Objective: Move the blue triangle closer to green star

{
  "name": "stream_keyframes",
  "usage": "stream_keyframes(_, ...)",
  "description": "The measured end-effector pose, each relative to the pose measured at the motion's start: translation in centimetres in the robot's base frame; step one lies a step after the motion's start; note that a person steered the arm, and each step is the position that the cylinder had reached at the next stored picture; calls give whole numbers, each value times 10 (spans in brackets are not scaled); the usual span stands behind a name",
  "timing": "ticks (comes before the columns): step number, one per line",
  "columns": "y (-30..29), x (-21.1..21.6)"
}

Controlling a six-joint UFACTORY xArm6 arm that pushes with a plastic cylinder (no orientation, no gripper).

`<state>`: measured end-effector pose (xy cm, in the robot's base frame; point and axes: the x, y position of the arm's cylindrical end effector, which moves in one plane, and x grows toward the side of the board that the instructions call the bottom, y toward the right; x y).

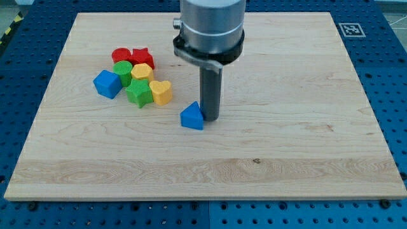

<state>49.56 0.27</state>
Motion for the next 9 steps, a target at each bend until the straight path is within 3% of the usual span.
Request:
stream_keyframes(2, -39, 15)
stream_keyframes(6, -128, -21)
stream_keyframes(7, -124, -10)
stream_keyframes(9, -89, 68)
